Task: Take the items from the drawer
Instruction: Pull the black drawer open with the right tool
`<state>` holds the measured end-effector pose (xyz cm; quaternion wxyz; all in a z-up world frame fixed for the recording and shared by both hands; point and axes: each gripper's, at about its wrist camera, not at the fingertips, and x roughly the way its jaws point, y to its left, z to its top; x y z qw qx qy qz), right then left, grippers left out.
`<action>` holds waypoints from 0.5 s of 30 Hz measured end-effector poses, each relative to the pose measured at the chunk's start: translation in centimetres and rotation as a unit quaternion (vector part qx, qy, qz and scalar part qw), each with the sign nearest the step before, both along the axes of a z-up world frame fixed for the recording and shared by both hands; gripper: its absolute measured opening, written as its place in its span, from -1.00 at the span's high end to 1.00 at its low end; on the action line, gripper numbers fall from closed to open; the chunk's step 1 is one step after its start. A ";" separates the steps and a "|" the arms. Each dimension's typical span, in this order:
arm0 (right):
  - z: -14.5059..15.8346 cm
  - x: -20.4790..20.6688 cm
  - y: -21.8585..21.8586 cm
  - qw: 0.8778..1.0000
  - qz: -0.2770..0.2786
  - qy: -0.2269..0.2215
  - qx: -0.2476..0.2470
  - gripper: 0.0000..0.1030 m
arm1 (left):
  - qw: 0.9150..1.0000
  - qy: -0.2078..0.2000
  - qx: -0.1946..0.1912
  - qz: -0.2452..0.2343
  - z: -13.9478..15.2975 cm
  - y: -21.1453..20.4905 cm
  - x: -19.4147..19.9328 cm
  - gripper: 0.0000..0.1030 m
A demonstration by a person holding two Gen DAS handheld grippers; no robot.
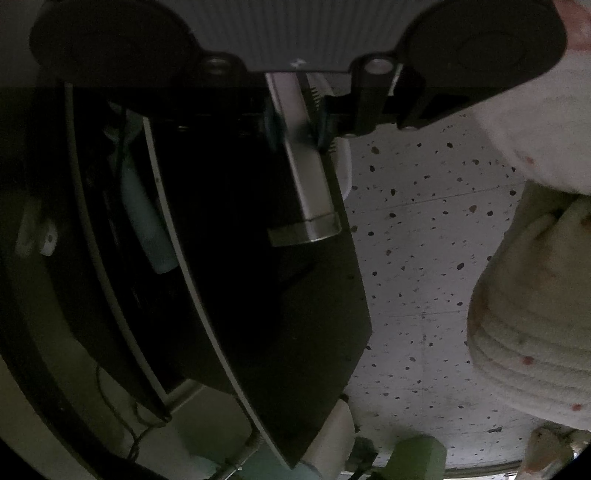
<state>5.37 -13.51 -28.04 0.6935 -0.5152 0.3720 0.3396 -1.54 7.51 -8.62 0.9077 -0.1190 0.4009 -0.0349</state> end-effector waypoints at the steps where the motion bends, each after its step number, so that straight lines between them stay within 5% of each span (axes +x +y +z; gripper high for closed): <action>1: 0.0 -0.1 0.0 1.000 -0.001 0.000 0.001 0.55 | 1.000 0.001 -0.002 0.001 -0.1 0.1 0.0 -0.90; 15: 0.6 -3.0 -0.7 1.000 -0.006 0.021 0.016 0.55 | 1.000 0.005 -0.007 -0.006 -0.4 0.1 -0.2 -0.90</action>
